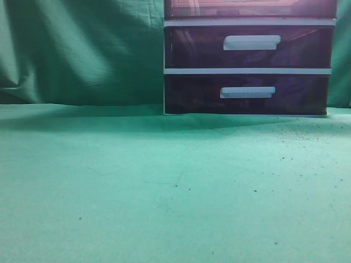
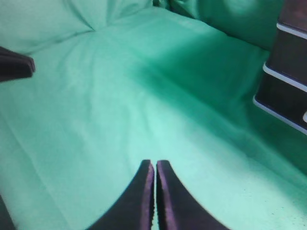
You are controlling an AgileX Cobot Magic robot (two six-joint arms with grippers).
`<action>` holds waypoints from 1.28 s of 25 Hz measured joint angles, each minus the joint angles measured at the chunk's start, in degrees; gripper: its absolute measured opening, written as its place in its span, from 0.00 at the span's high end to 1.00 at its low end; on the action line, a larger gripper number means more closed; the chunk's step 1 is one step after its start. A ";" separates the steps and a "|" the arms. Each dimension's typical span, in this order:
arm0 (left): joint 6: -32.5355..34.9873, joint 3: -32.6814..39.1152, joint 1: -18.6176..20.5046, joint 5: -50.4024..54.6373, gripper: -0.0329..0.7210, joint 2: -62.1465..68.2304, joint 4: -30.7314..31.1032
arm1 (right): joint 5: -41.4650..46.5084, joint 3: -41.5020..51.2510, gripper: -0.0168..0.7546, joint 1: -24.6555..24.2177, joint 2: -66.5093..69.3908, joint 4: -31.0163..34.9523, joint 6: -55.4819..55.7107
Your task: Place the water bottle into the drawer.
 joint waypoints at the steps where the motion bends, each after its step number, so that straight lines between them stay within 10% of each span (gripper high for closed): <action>1: 0.00 0.00 0.00 0.00 0.96 0.00 0.00 | 0.00 0.09 0.98 0.00 0.00 0.73 0.00; 18: 0.00 0.00 0.00 0.12 0.96 -0.06 0.00 | 0.69 0.45 0.98 -1.71 -0.77 -6.23 3.07; 32: 0.00 0.00 0.00 0.12 0.96 -0.06 0.00 | -11.70 27.06 0.98 -34.77 -30.84 -20.25 19.82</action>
